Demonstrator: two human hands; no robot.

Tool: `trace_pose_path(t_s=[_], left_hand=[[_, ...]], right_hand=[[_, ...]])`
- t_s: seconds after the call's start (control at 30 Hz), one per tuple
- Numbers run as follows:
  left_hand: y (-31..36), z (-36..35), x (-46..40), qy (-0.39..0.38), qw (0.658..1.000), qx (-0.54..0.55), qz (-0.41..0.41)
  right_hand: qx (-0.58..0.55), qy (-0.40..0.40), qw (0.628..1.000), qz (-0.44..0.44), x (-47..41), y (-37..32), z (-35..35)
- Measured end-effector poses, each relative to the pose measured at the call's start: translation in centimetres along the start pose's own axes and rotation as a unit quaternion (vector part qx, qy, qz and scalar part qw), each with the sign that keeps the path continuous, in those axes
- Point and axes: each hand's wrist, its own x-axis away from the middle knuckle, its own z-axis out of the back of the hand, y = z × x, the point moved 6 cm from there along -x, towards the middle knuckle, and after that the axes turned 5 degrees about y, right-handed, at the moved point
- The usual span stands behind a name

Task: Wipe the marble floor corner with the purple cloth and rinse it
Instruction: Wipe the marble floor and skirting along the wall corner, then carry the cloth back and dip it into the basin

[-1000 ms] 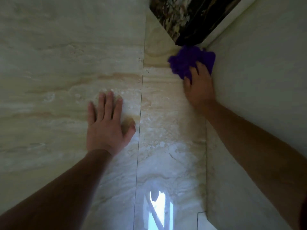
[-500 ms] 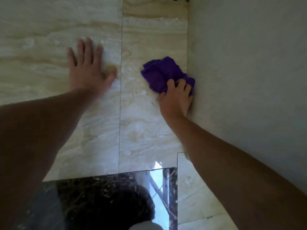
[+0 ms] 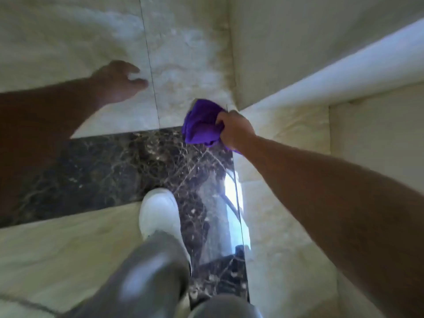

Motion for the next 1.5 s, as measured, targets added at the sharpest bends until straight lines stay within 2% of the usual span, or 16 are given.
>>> trace_pose_path(t_s=[0.1,0.23,0.4,0.43,0.57,0.6,0.67,0.73,0.83,0.93,1.0,1.13,1.27,1.33,1.4,1.5], left_hand=[[5.3,-3.5,9.9,-0.071,0.984,0.164,0.014],[12.7,-4.4,23.5,-0.192,0.921,0.331,0.074],[20.4,-0.9,36.8,-0.232,0.908,0.336,0.092],[22.6,-0.2,41.8,-0.266,0.904,0.327,0.079],[25.5,0.7,49.4,-0.32,0.864,0.381,0.081],[26.2,1.1,51.4,-0.329,0.865,0.372,0.07],[27.2,0.9,54.4,-0.347,0.867,0.352,0.053],[28.3,0.4,57.8,-0.393,0.863,0.316,0.026],[29.9,0.0,62.3,-0.463,0.846,0.263,-0.027],[30.6,0.5,66.5,-0.502,0.836,0.205,-0.087],[29.7,0.3,69.1,-0.527,0.826,0.151,-0.129],[24.4,-0.8,78.0,-0.617,0.752,-0.054,-0.225],[17.5,-1.0,84.7,-0.656,0.653,-0.217,-0.31],[14.3,-0.8,86.7,-0.66,0.644,-0.237,-0.306],[8.6,-0.3,89.5,-0.661,0.646,-0.251,-0.288],[0.6,1.0,92.3,-0.653,0.653,-0.258,-0.283]], right_hand=[[-0.072,0.026,0.996,-0.045,6.5,0.9,4.1],[-0.155,0.073,0.985,-0.022,17.9,-1.0,12.2],[-0.287,0.155,0.943,-0.068,32.2,-1.8,22.6],[-0.318,0.179,0.927,-0.086,38.3,-1.2,25.4],[-0.412,0.177,0.889,-0.096,49.0,-1.8,28.5],[-0.445,0.187,0.867,-0.126,51.5,-1.3,29.1],[-0.522,0.248,0.789,-0.209,55.5,1.2,29.8],[-0.552,0.315,0.694,-0.338,60.4,4.5,29.4],[-0.643,0.284,0.548,-0.454,66.6,5.7,26.7],[-0.763,0.238,0.432,-0.419,70.7,1.0,24.5],[-0.808,0.262,0.374,-0.372,72.8,-2.3,23.5],[-0.825,0.355,0.228,-0.375,81.1,-7.5,18.9],[-0.834,0.334,0.213,-0.385,88.1,-14.7,14.2],[-0.815,0.366,0.196,-0.405,90.9,-18.0,11.7],[-0.781,0.431,0.148,-0.427,94.4,-23.5,7.8],[-0.741,0.507,0.04,-0.438,97.5,-31.9,3.0]])
